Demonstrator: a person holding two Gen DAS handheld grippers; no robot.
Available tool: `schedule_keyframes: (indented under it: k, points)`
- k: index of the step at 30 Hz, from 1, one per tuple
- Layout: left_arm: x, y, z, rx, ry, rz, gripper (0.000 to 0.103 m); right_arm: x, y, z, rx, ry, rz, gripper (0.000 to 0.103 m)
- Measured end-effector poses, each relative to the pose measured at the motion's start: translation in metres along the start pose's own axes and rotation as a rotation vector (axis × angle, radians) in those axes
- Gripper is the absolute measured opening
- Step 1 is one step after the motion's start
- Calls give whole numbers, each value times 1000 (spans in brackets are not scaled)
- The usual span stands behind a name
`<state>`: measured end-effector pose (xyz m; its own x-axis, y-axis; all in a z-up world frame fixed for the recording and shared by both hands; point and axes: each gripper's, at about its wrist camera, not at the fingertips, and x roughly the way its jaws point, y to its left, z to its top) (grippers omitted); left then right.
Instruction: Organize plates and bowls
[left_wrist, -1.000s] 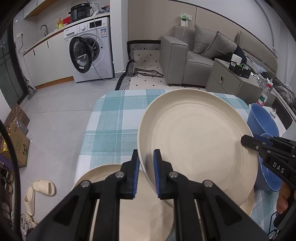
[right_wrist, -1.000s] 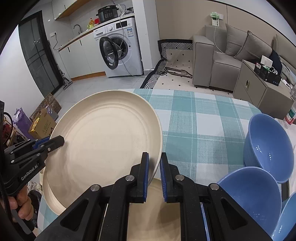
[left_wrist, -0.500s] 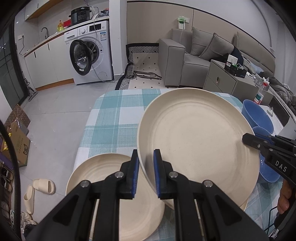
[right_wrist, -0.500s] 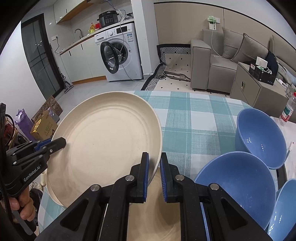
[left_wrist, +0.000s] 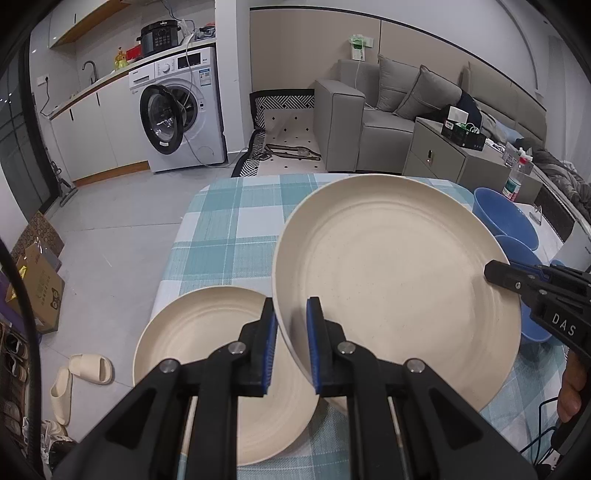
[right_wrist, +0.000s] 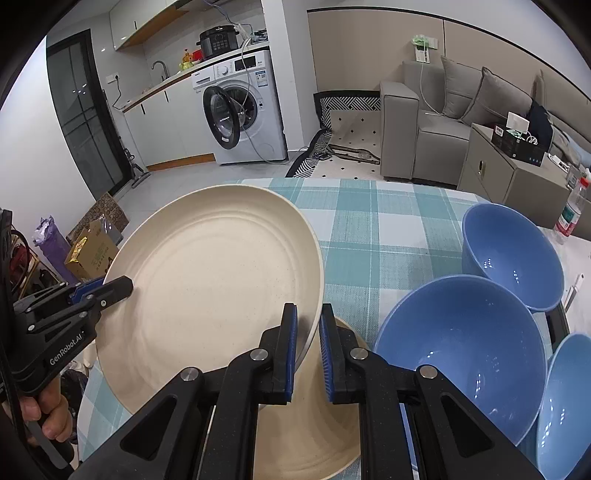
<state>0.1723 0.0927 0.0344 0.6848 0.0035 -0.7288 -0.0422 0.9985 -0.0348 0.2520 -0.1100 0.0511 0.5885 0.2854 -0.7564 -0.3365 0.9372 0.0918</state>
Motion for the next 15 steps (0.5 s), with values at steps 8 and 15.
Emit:
schedule_keyframes:
  k: [8,15]
  points:
    - [-7,-7,-9,7,-4,-7,13,-12,-5,-12,1,-12,-4,12]
    - [-8,-11,-16,22,1,-6,13,-17,-7,-22,8,-9,-6,12]
